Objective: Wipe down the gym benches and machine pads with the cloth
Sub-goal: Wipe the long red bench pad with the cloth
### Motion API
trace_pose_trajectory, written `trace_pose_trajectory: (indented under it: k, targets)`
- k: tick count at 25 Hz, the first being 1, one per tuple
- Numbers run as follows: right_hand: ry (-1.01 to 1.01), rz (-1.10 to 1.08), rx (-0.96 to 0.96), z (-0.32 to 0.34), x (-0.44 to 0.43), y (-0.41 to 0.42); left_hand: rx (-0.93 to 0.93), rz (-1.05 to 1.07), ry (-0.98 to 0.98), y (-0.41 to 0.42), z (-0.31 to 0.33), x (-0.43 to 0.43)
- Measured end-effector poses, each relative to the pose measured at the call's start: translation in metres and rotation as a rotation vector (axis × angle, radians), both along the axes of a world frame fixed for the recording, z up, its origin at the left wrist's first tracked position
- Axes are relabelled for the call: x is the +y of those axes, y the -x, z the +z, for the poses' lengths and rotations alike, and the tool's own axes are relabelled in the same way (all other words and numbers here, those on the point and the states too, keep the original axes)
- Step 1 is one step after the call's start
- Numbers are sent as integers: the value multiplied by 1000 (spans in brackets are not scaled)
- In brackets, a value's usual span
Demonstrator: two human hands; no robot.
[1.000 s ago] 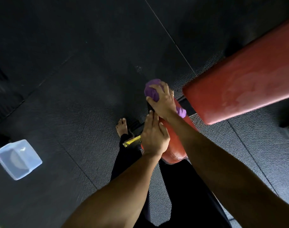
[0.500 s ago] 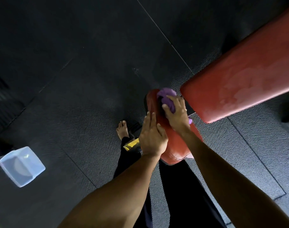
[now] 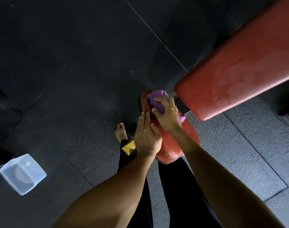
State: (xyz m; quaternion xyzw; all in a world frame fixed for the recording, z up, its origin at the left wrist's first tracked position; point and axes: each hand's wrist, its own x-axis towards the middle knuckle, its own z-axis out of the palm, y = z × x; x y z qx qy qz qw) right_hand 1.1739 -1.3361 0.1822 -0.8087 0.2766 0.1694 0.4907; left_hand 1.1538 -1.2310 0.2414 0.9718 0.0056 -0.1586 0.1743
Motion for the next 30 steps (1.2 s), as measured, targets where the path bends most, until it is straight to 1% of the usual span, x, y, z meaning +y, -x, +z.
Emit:
trace_pose_trajectory:
  k: [2, 5, 7, 9, 11, 12, 15, 17, 18, 20, 23, 25, 26, 28, 30]
  targets:
    - [27, -35, -16, -5, -10, 27, 17, 14, 29, -1, 1, -1]
    - [130, -137, 198, -39, -31, 23, 17, 34, 51, 0, 1, -1]
    - [99, -204, 329, -55, -40, 0, 24, 30, 48, 0, -1, -1]
    - [68, -266, 386, -62, -41, -20, 33, 35, 51, 0, -1, 0]
    - [44, -241, 353, -48, -35, -21, 40, 38, 62, 1, 0, 1]
    - [35, -205, 284, -32, -31, -14, 36, 33, 65, 1, 0, 1]
    - [-41, -102, 84, 11, -22, 36, 21, 27, 26, -1, 3, -1]
    - [-19, -57, 10, 20, -28, 74, -12, 29, -2, -1, 6, -3]
    - [-9, -54, 19, 15, -33, 86, -38, 20, -29, -1, 8, -4]
    - [65, -89, 109, -7, -42, 88, -64, -14, -77, -1, 10, -4]
    - [102, -184, 336, -43, -54, 53, -78, -41, -95, 0, 10, -5]
    - [72, -223, 378, -53, -58, 24, -65, -37, -79, 1, 6, -2]
    - [46, -204, 350, -50, -54, 16, -59, -34, -67, 1, 5, -1]
    - [11, -127, 202, -18, -29, 15, -56, -31, -59, 1, 5, -1]
    - [-30, -107, 73, 21, -6, 39, -53, -33, -53, 1, 4, -2]
